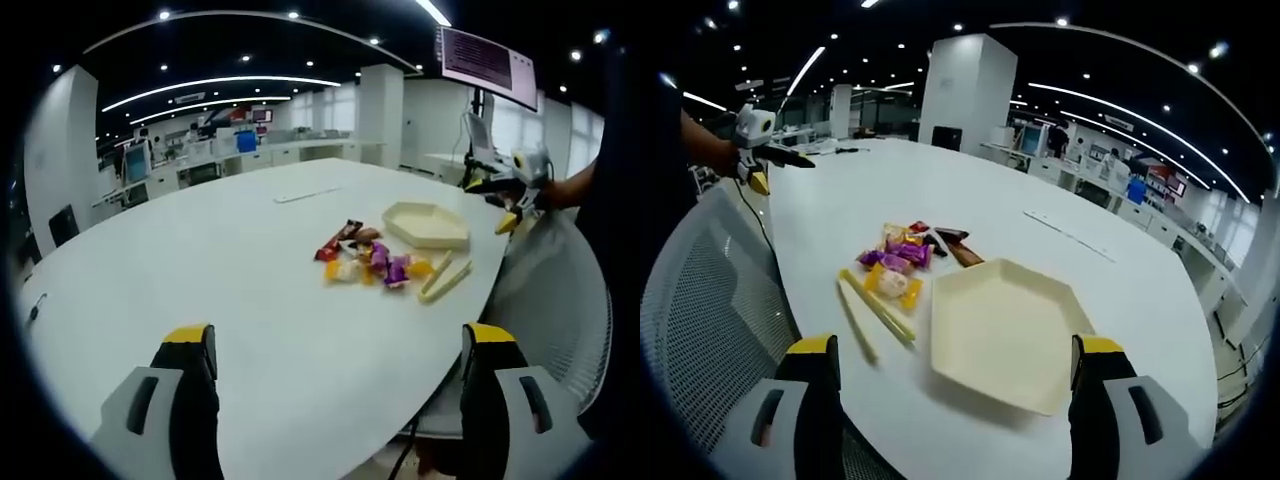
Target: Place the target food into the container with the food tongs after gripping and lifting it, then release it inside without dropping or visibly crushing the food.
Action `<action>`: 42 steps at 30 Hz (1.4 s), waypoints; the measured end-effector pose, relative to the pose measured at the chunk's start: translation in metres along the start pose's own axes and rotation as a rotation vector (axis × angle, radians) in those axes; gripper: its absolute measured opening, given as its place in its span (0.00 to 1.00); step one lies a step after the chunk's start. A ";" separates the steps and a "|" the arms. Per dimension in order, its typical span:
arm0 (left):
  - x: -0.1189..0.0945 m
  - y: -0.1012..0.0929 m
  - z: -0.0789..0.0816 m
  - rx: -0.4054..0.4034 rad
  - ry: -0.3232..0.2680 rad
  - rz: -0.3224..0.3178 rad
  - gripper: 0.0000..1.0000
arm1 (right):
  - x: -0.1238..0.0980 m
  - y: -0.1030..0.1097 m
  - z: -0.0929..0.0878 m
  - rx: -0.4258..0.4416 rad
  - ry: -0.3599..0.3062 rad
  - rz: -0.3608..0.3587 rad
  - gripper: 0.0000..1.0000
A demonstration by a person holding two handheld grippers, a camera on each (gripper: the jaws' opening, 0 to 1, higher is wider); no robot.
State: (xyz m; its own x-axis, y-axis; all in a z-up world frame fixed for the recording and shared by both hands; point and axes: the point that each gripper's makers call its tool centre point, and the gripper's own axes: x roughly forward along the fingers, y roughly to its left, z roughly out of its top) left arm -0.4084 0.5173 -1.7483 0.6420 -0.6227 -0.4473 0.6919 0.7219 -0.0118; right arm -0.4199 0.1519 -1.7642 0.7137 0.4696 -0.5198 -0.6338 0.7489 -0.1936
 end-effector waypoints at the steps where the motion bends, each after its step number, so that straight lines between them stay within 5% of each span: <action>1: -0.001 -0.001 0.001 -0.001 -0.003 0.000 0.98 | 0.000 0.002 0.000 -0.010 0.004 0.009 0.94; 14: 0.003 -0.008 0.007 0.027 0.004 -0.036 0.97 | 0.005 0.027 0.008 -0.108 0.019 0.145 0.85; 23: 0.005 -0.007 0.011 0.040 -0.001 -0.046 0.97 | 0.030 0.056 0.021 -0.242 0.047 0.332 0.70; 34: 0.003 -0.006 0.007 0.040 0.006 -0.045 0.95 | 0.051 0.083 -0.007 -0.338 0.159 0.525 0.47; 36: 0.002 -0.009 0.006 0.045 0.012 -0.045 0.94 | 0.055 0.087 -0.011 -0.412 0.174 0.552 0.46; 42: -0.001 -0.009 0.004 0.034 0.022 -0.032 0.94 | 0.072 0.089 -0.020 -0.400 0.208 0.591 0.45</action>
State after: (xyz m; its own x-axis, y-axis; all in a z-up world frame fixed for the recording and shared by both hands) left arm -0.4139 0.5105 -1.7446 0.6122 -0.6382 -0.4668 0.7231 0.6908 0.0038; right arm -0.4310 0.2433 -1.8360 0.1737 0.6134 -0.7705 -0.9832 0.1523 -0.1004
